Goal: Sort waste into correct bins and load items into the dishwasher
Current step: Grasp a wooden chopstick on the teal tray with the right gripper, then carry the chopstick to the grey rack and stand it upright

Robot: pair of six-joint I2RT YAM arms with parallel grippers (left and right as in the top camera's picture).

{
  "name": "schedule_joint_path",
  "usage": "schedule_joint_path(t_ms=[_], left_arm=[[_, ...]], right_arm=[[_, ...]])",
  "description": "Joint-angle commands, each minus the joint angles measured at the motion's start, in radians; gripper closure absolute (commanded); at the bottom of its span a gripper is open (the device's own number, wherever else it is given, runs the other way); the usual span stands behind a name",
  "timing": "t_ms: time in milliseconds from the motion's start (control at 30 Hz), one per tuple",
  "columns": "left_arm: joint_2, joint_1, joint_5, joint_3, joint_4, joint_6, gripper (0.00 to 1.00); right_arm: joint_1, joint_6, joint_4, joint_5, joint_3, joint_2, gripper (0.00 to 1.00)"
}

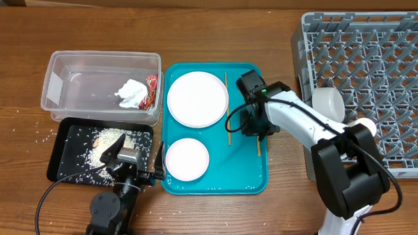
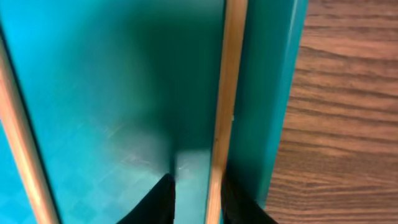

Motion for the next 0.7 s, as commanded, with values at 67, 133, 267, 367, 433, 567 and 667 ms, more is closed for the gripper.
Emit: schedule_joint_path(t_ms=[67,133,267,367,433,567,667], left_arm=[[-0.01,0.012,0.007,-0.005,0.001,0.019,0.0],[-0.01,0.012,0.007,-0.005,0.001,0.019,0.0],[-0.01,0.012,0.007,-0.005,0.001,0.019,0.0],[-0.01,0.012,0.007,-0.005,0.001,0.019,0.0],[-0.01,0.012,0.007,-0.005,0.001,0.019,0.0],[-0.01,0.012,0.007,-0.005,0.001,0.019,0.0],[-0.01,0.012,0.007,-0.005,0.001,0.019,0.0]], right_arm=[[0.001,0.002,-0.003,-0.009,-0.01,0.05,0.81],[0.001,0.002,-0.019,-0.009,-0.008,0.048,0.94],[0.001,0.001,-0.065,-0.034,0.032,-0.007,0.96],[-0.005,-0.006,-0.072,-0.032,0.08,-0.113,0.96],[-0.021,-0.023,-0.086,-0.016,0.124,-0.19,0.96],[-0.105,-0.067,-0.069,0.177,0.193,-0.329,0.96],[-0.199,-0.191,0.018,0.227,0.193,-0.351,0.96]])
